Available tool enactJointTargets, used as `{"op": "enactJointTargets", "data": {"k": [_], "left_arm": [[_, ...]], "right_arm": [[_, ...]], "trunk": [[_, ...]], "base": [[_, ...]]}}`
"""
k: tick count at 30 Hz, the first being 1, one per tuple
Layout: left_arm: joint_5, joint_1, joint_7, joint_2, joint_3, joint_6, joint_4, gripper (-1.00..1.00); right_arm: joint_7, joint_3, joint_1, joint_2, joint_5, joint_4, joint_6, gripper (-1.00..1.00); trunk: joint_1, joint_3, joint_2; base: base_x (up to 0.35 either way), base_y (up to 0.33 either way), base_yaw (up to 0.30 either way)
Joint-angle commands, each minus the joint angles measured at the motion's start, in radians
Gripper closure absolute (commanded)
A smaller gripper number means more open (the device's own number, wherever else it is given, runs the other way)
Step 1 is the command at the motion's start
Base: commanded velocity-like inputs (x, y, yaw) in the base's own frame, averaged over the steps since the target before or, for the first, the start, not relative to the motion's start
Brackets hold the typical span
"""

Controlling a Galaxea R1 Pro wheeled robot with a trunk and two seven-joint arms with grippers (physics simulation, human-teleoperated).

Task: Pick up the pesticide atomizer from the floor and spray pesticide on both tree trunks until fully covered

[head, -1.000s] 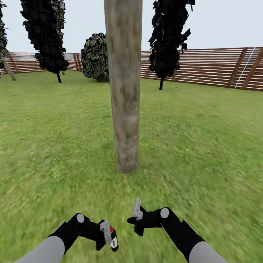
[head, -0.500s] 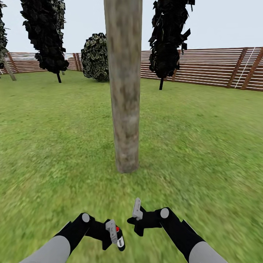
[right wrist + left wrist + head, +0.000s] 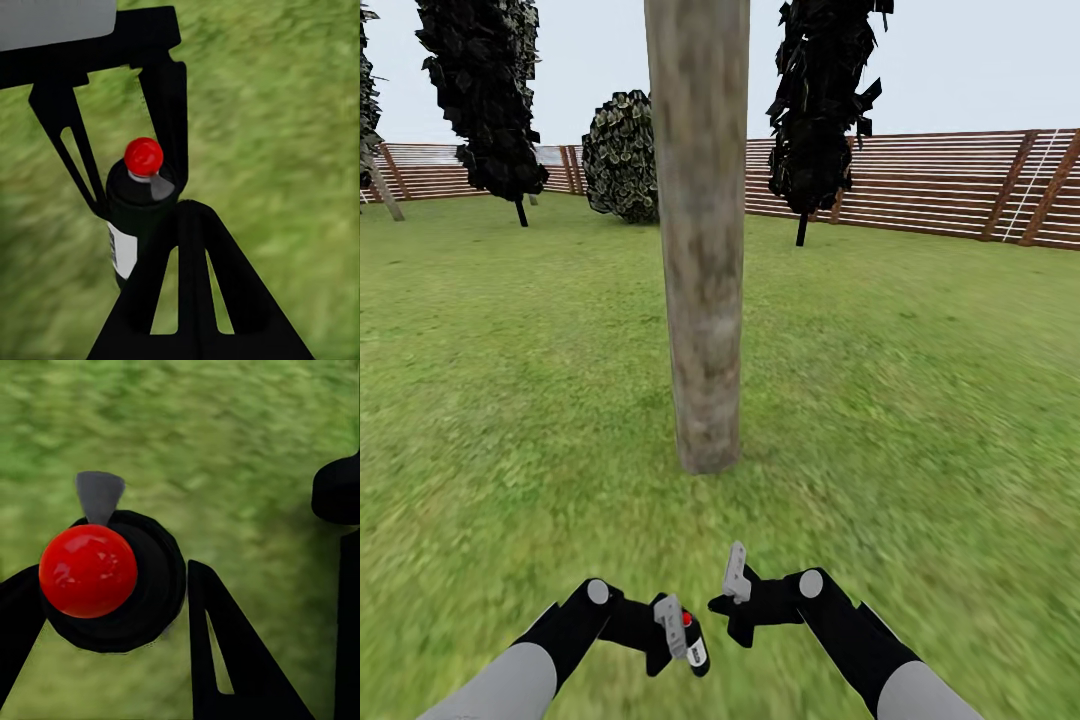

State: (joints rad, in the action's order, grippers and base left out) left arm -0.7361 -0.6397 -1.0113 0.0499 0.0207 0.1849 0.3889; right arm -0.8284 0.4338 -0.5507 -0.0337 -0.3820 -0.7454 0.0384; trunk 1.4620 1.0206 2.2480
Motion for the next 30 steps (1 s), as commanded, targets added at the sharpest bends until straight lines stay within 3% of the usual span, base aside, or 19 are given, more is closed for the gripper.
{"op": "enactJointTargets", "data": {"k": [1, 30], "left_arm": [[0.007, 0.000, -0.001, 0.000, 0.000, 0.004, 0.000, 1.00], [0.020, 0.000, -0.003, 0.029, 0.001, 0.011, 0.007, 1.00]], "right_arm": [[0.000, 0.000, 0.000, 0.000, 0.000, 0.001, 0.000, 1.00], [0.000, 0.000, 0.000, 0.000, 0.000, 0.001, 0.002, 1.00]], "trunk": [[0.000, 0.000, 0.000], [0.000, 0.000, 0.000]], "base": [[0.000, 0.000, 0.000], [0.000, 0.000, 0.000]]}}
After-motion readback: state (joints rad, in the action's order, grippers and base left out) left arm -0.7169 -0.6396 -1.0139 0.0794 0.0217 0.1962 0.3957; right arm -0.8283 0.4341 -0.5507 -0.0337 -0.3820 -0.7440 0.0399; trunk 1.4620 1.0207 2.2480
